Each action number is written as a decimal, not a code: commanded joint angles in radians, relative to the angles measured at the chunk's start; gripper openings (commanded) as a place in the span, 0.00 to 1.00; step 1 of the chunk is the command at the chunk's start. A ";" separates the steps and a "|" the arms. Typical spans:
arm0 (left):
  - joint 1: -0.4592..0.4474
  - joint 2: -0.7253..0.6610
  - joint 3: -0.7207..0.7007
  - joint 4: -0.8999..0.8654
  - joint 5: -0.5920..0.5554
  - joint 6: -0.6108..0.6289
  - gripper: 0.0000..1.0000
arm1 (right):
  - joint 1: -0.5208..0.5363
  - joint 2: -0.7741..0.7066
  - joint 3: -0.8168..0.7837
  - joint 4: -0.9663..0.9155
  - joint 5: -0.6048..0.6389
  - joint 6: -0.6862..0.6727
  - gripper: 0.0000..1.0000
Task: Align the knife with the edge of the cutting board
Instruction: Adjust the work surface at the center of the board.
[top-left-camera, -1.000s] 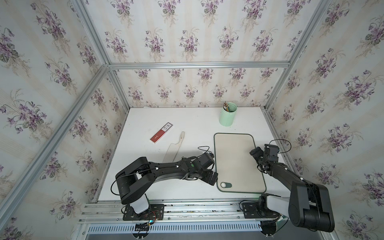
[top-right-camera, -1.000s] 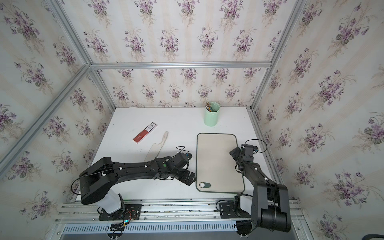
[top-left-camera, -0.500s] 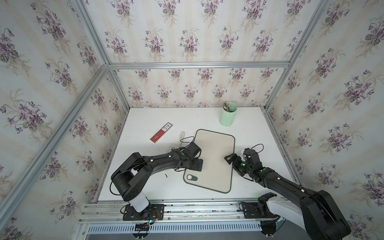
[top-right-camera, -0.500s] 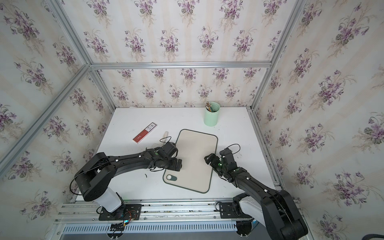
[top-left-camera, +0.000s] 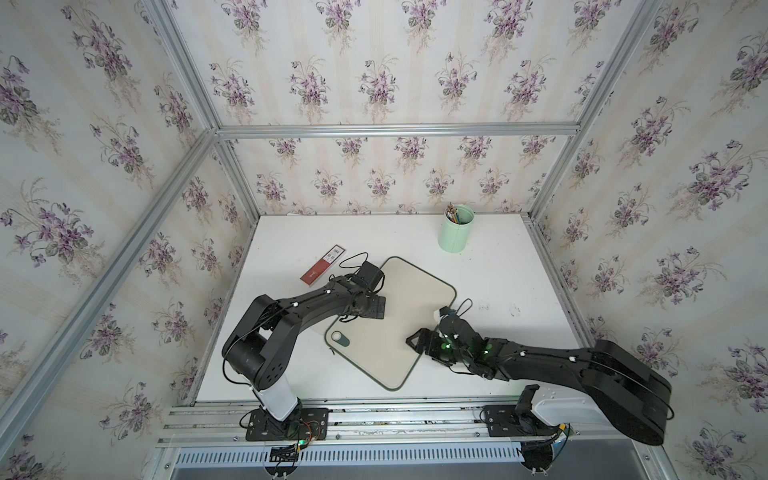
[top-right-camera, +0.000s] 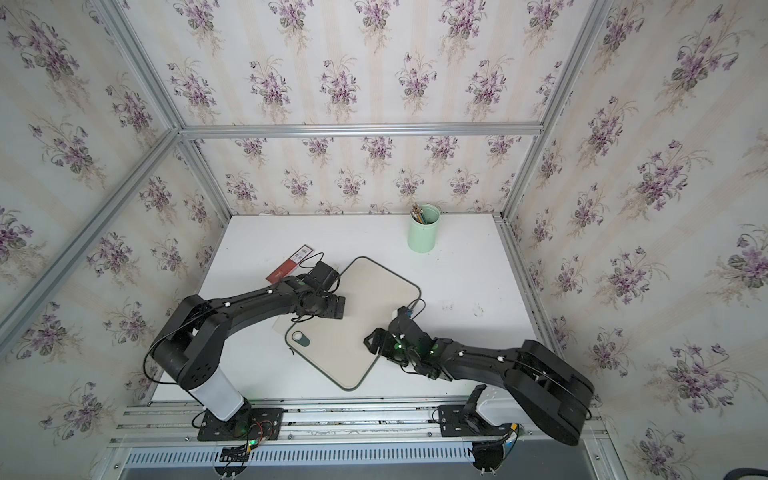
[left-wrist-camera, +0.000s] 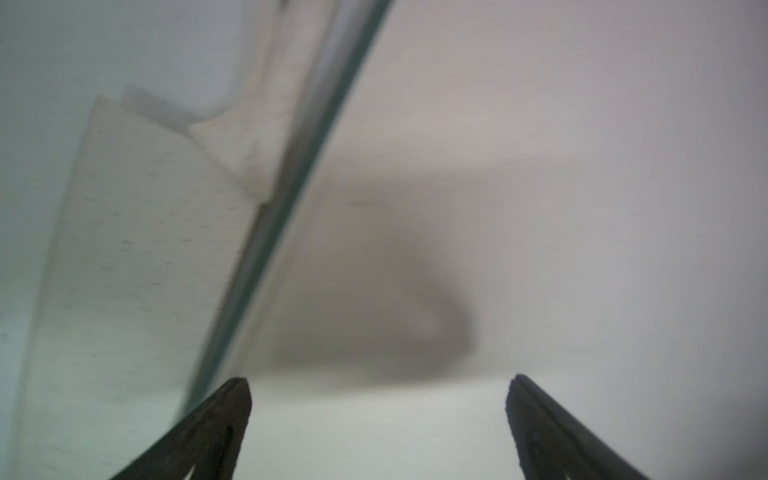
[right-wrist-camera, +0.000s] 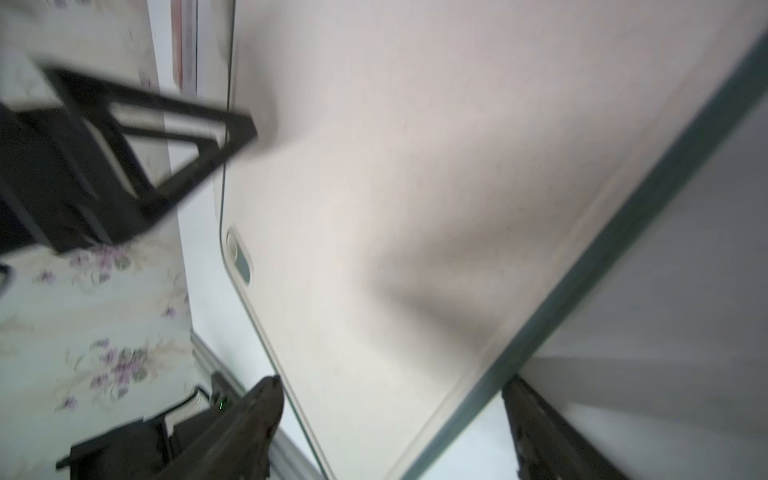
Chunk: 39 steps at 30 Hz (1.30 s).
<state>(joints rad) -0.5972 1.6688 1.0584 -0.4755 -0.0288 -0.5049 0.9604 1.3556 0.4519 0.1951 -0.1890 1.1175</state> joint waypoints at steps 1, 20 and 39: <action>0.010 -0.070 0.036 -0.074 -0.038 0.027 0.99 | 0.015 0.021 0.121 -0.229 0.057 -0.143 0.89; 0.013 -0.822 -0.505 -0.254 -0.022 -0.328 0.99 | -0.460 0.334 0.571 -0.256 0.118 -0.712 1.00; 0.021 -0.567 -0.579 0.034 0.069 -0.358 0.99 | -0.510 0.383 0.390 -0.163 -0.230 -0.624 0.89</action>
<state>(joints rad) -0.5800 1.0557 0.4553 -0.5171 0.0395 -0.8982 0.4427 1.7962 0.9321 0.0277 -0.2668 0.4129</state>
